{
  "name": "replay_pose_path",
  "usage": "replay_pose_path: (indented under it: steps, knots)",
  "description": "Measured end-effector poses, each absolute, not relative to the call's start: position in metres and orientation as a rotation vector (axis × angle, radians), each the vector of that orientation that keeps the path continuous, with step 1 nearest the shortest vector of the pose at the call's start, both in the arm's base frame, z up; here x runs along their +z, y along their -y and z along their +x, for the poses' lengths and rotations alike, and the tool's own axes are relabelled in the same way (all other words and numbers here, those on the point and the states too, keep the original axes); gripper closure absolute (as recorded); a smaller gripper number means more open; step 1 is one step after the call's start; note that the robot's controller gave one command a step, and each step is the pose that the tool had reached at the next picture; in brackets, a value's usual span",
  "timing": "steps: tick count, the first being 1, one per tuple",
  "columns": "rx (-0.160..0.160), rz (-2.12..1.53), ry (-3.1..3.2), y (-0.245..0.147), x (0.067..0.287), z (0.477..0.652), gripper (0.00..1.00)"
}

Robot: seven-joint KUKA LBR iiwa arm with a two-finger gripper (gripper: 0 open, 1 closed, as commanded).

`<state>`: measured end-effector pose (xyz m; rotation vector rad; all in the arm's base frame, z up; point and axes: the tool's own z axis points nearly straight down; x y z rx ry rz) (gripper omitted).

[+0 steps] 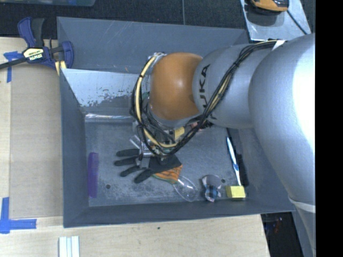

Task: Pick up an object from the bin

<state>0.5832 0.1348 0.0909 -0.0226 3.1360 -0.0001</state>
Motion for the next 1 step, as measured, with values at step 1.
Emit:
replay_pose_path:
  steps: [1]
  knots:
    - [0.009, -0.285, -3.109, -0.1133, 0.0718, 0.5918, 0.0]
